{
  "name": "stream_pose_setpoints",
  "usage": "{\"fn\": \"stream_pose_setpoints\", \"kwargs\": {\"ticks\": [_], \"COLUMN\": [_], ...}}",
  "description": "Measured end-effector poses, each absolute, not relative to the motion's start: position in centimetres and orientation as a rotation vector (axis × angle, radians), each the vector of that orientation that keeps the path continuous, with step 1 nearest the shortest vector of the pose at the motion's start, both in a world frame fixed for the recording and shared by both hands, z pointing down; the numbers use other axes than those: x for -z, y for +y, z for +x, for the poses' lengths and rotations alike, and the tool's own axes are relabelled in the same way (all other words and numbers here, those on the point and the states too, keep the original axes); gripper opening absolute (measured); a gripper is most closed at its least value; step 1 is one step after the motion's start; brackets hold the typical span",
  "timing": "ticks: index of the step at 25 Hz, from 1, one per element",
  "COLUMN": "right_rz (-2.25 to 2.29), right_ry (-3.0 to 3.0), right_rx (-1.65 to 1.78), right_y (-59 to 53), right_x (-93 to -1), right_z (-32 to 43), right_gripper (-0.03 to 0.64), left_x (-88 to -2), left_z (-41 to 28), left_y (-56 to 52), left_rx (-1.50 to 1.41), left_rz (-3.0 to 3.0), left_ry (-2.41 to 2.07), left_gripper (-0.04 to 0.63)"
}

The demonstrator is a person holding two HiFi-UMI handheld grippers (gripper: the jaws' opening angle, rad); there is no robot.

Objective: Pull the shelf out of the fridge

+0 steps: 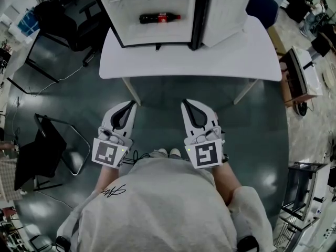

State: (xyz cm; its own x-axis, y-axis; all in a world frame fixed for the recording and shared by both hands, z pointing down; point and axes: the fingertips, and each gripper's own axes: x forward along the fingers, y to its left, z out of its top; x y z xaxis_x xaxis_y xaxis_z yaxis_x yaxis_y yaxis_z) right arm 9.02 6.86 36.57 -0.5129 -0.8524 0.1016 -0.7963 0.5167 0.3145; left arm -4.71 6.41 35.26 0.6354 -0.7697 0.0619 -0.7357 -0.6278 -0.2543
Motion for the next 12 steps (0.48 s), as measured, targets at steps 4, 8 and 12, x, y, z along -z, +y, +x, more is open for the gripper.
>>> {"fn": "stream_pose_setpoints", "kwargs": {"ticks": [4,8,12], "right_rz": [1.386,1.362,1.339], "right_ry": [-2.531,-2.559,-2.568], "right_rx": [0.333,0.33,0.331], "right_y": [7.0,7.4,7.6], "right_x": [-36.4,-36.7,-36.8], "right_z": [9.1,8.7,8.2], "right_gripper": [0.012,0.012,0.012], "left_x": [-35.2,-35.7,-35.8], "left_z": [-4.5,-5.0,-5.6], "left_y": [6.7,7.7,8.0], "left_rx": [0.238,0.254,0.272], "left_rz": [-2.649,-2.628,-2.635], "left_ry": [1.257,1.285,1.327], "left_gripper": [0.005,0.004,0.005]}}
